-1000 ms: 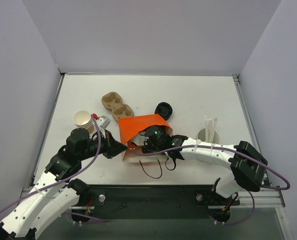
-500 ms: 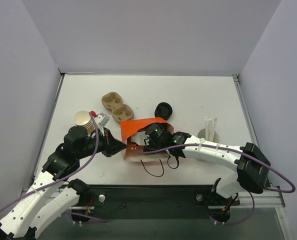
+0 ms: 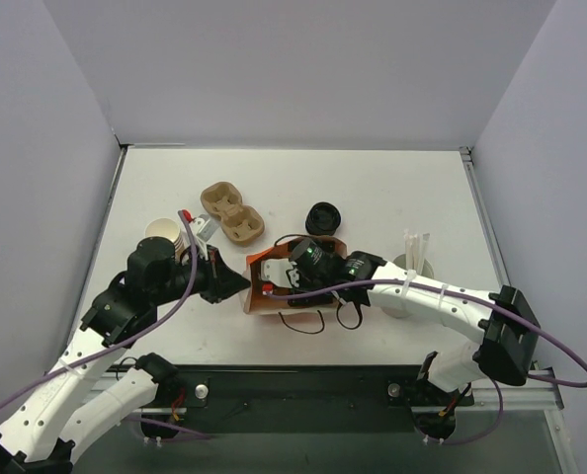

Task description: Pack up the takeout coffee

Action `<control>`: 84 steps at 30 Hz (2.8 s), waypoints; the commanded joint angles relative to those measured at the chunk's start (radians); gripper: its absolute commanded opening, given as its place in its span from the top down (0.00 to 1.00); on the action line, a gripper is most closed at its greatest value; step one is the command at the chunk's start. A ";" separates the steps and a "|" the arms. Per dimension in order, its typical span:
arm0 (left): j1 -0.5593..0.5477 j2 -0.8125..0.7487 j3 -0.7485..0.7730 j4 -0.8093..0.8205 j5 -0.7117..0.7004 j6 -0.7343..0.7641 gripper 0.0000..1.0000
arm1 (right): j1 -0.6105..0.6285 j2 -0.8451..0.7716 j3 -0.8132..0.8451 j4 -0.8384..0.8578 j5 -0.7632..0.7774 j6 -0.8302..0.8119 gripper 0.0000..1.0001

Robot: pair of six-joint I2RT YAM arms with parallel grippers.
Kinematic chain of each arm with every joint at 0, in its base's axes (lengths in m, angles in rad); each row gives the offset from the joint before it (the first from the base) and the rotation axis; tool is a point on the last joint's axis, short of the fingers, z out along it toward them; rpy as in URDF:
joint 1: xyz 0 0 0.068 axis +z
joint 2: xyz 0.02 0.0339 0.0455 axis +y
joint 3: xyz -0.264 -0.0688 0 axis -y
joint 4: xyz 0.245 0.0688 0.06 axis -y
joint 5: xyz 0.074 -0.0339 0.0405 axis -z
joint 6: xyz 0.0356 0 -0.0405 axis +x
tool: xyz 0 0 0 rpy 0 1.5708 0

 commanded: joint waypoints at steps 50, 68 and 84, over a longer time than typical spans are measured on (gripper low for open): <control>-0.001 0.242 0.461 -0.278 -0.167 0.083 0.48 | 0.008 0.028 0.597 -0.395 -0.116 0.394 0.40; -0.001 0.191 0.578 -0.365 -0.342 0.157 0.03 | -0.047 -0.170 0.641 -0.349 0.014 0.699 0.40; -0.001 0.164 0.598 -0.450 -0.428 0.174 0.03 | -0.303 -0.357 0.454 -0.698 0.416 1.142 0.51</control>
